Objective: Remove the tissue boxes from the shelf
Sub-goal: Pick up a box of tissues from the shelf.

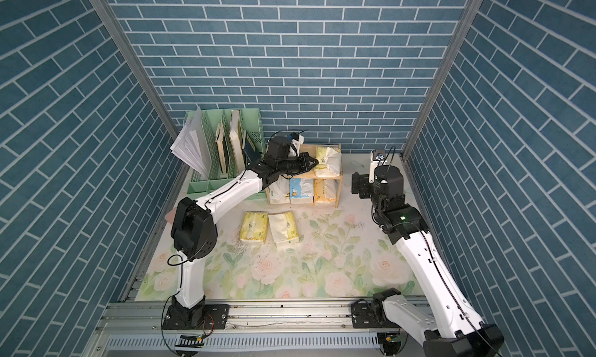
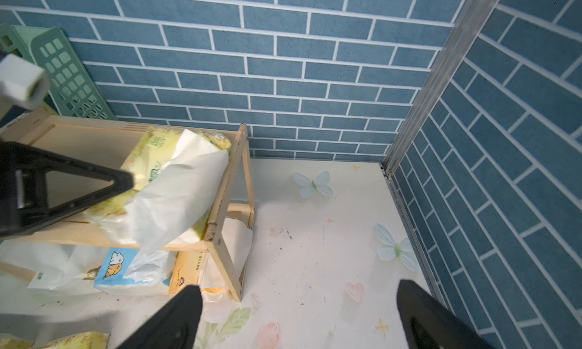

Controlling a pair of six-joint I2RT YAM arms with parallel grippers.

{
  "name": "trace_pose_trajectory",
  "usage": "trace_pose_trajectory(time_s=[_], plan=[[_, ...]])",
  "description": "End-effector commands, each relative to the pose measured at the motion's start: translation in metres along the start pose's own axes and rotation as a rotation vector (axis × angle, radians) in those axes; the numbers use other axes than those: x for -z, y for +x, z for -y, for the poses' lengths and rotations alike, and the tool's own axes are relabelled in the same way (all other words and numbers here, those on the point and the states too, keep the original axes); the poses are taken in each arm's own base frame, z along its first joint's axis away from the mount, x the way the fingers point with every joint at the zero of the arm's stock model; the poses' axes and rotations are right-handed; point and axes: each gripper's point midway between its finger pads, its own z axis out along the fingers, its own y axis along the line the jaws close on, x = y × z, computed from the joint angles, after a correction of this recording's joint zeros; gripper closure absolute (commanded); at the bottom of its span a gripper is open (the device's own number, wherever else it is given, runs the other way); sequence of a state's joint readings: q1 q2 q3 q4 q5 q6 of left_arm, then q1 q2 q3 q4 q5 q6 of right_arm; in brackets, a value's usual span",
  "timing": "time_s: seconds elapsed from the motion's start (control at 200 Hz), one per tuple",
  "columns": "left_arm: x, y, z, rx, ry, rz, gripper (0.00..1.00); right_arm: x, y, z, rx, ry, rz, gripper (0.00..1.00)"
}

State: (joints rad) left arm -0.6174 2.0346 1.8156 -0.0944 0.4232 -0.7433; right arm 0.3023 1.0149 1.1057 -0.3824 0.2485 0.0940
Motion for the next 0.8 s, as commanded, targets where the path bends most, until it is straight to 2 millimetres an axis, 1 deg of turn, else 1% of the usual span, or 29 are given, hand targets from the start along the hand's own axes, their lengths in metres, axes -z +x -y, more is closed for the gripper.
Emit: trace_pose_trajectory(time_s=[0.0, 0.225, 0.335, 0.435, 0.485, 0.5, 0.6, 0.705, 0.79], plan=[[0.018, -0.006, 0.021, -0.035, 0.026, 0.032, 1.0, 0.0, -0.004, 0.003, -0.084, -0.061, 0.04, 0.0], [0.044, -0.004, 0.04, -0.054, 0.04, 0.061, 1.0, -0.013, 0.018, 0.022, -0.204, -0.076, 0.032, 0.0], [0.058, 0.003, 0.047, -0.061, 0.041, 0.064, 1.0, -0.018, 0.028, 0.028, -0.244, -0.072, 0.025, 0.0], [0.077, 0.009, 0.055, -0.069, 0.043, 0.075, 1.0, -0.021, 0.033, 0.029, -0.278, -0.089, 0.031, 0.0], [0.085, 0.016, 0.057, -0.07, 0.043, 0.073, 1.0, -0.022, 0.034, 0.029, -0.288, -0.093, 0.037, 0.0], [0.088, 0.018, 0.058, -0.072, 0.044, 0.071, 1.0, -0.022, 0.034, 0.024, -0.29, -0.121, 0.036, 0.0], [0.104, 0.034, 0.06, -0.065, 0.042, 0.053, 1.0, -0.023, 0.037, 0.016, -0.309, -0.168, 0.042, 0.0], [0.117, 0.056, 0.059, -0.052, 0.035, 0.024, 1.0, -0.024, 0.038, 0.01, -0.325, -0.205, 0.045, 0.0], [0.122, 0.078, 0.059, -0.034, 0.039, -0.01, 1.0, -0.024, 0.038, 0.008, -0.335, -0.217, 0.046, 0.0]])
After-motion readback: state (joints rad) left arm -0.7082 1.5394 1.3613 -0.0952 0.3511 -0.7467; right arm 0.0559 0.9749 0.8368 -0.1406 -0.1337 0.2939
